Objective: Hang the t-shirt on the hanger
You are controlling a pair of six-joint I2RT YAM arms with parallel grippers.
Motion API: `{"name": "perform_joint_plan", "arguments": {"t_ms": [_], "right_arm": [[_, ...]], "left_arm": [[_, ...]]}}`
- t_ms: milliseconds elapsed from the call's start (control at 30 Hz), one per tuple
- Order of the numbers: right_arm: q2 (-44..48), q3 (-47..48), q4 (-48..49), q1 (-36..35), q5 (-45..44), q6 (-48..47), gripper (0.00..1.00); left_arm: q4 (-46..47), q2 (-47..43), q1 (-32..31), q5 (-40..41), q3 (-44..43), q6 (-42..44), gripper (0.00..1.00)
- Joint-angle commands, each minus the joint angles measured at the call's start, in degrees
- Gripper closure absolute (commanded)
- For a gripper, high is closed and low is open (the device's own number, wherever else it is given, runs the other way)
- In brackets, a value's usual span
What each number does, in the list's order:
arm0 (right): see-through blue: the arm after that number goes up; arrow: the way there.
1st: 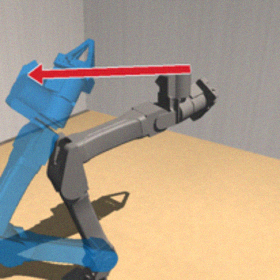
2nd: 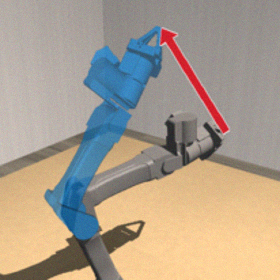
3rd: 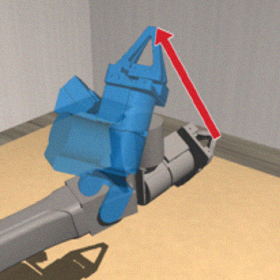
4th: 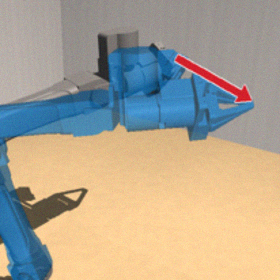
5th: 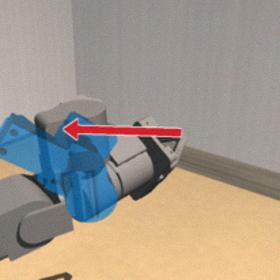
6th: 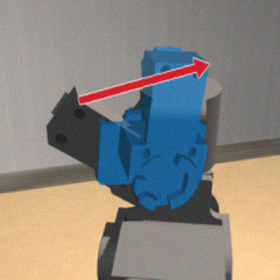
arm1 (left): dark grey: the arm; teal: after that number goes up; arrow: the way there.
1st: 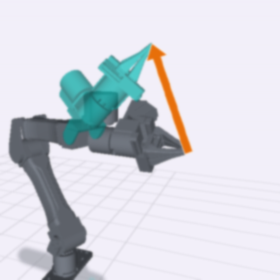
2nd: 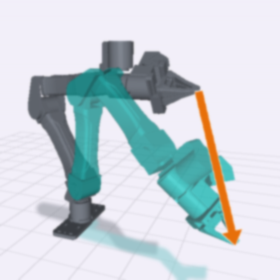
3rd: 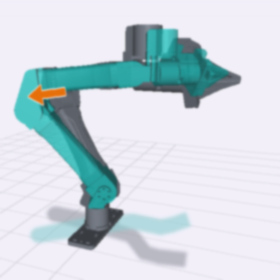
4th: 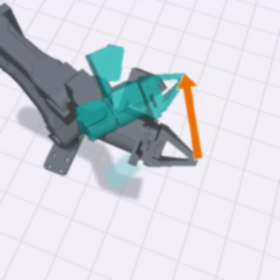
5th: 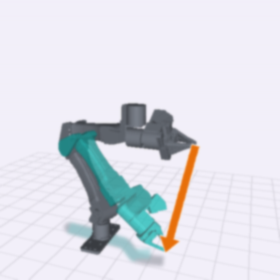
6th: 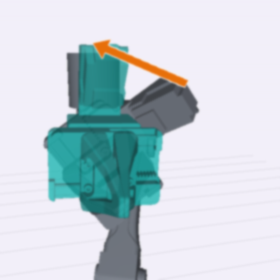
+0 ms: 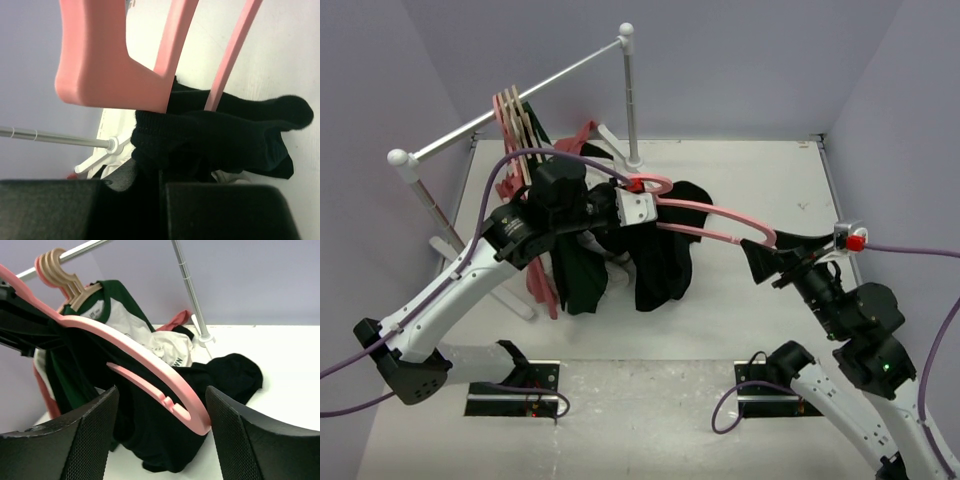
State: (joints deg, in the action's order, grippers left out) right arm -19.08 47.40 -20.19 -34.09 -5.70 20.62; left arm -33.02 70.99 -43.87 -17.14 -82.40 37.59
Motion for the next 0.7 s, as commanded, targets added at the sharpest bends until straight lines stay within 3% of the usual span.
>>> {"name": "perform_joint_plan", "arguments": {"t_ms": [0,133,300,433,667], "right_arm": [[0.1,0.2,-4.6,-0.5,2.3,9.6,0.31],[-4.3,-3.6,0.3,-0.5,9.8,15.5,0.36],[-7.2,-11.0,7.0,-1.2,9.1,20.3,0.36],[-11.2,-13.0,13.7,-1.8,13.3,21.9,0.37],[-19.7,-8.8,16.9,-5.6,6.7,20.1,0.38]], "left_arm": [[12.6,0.1,0.6,7.1,-0.6,-7.5,1.00],[14.0,1.3,0.6,7.0,-0.7,-10.0,1.00],[15.5,1.9,0.6,9.8,-0.5,-12.4,1.00],[17.0,1.9,0.6,8.9,-0.2,-14.3,1.00],[16.8,2.4,0.6,3.1,-0.1,-15.1,1.00]]}}
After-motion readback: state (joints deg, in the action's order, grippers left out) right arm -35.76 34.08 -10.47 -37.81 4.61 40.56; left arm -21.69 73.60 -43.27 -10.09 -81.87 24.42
